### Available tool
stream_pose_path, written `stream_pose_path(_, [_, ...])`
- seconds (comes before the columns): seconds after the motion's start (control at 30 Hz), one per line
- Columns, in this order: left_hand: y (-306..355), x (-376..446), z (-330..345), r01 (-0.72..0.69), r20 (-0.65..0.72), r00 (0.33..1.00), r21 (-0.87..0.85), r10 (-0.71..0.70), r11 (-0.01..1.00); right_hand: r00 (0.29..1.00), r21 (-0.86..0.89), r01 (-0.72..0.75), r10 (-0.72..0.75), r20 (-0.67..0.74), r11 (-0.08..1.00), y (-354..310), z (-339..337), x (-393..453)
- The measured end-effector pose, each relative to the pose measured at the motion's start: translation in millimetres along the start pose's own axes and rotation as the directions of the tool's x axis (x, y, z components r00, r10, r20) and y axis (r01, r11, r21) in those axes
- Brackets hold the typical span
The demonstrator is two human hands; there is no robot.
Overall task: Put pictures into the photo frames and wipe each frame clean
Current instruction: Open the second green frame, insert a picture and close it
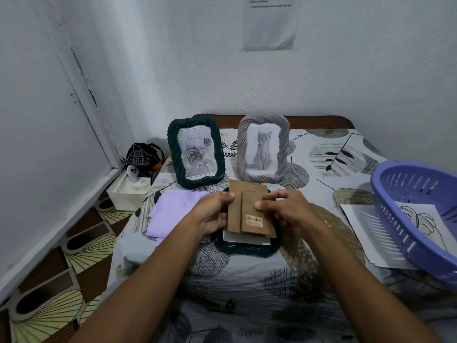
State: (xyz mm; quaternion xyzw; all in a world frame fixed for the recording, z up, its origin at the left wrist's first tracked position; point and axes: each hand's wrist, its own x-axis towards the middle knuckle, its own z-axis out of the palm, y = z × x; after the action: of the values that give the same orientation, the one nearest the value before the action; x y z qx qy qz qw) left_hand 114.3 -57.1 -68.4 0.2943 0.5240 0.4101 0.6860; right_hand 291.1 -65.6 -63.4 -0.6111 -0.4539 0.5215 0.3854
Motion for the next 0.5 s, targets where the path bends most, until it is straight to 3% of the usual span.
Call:
stream_pose_path(0.1, [0, -1, -1, 0.003, 0.013, 1.000, -0.051, -0.003, 0.999, 0.994, -0.044, 0.099, -0.100, -0.036, 0.994, -2, 0, -5])
stream_pose_path(0.23, [0, -3, 1, 0.000, 0.024, 1.000, -0.036, 0.001, 0.999, 0.998, 0.123, 0.041, -0.047, 0.049, 0.992, -4, -1, -11])
stream_pose_path(0.5, [-1, -7, 12, -0.055, 0.025, 0.998, 0.210, 0.051, 0.976, 1.000, 0.341, -0.008, 0.013, -0.014, 0.940, 10, -34, -10])
